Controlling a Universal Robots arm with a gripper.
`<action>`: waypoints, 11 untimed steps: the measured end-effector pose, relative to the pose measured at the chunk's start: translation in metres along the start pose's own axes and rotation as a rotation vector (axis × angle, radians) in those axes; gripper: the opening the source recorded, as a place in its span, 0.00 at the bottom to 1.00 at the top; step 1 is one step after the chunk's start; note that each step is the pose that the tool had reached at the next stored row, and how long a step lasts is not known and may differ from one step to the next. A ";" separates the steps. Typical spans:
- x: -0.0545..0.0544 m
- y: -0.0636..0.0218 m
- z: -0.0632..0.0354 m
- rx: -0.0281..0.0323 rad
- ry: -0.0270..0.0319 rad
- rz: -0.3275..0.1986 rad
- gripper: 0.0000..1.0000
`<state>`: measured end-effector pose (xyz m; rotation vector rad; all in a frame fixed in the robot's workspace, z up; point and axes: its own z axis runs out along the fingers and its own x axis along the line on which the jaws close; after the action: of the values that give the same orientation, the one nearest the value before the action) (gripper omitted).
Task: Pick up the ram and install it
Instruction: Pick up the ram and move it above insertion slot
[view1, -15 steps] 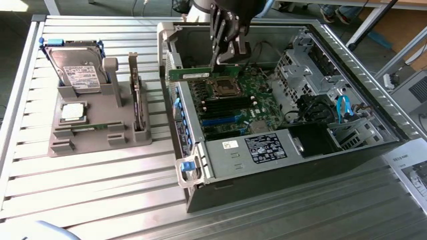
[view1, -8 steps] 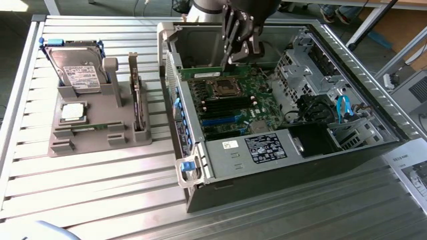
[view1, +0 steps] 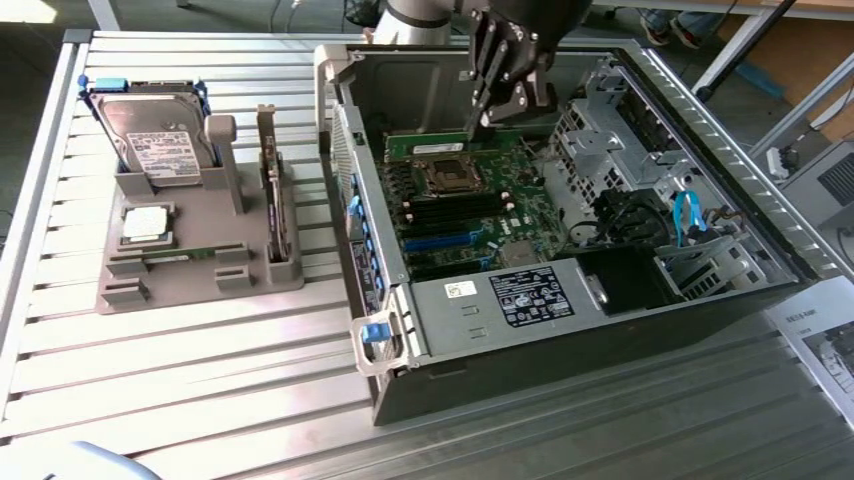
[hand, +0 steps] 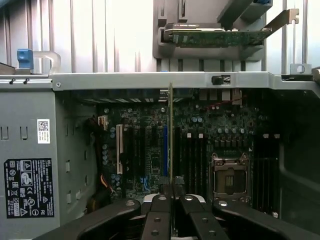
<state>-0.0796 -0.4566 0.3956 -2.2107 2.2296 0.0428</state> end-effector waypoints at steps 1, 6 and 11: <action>0.000 -0.0031 -0.0001 0.0000 0.0001 0.000 0.12; 0.000 -0.0173 -0.0003 0.0000 -0.0001 0.000 0.12; 0.000 -0.0304 -0.0006 0.0000 0.0000 0.000 0.12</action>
<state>-0.0492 -0.4566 0.3956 -2.2108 2.2296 0.0428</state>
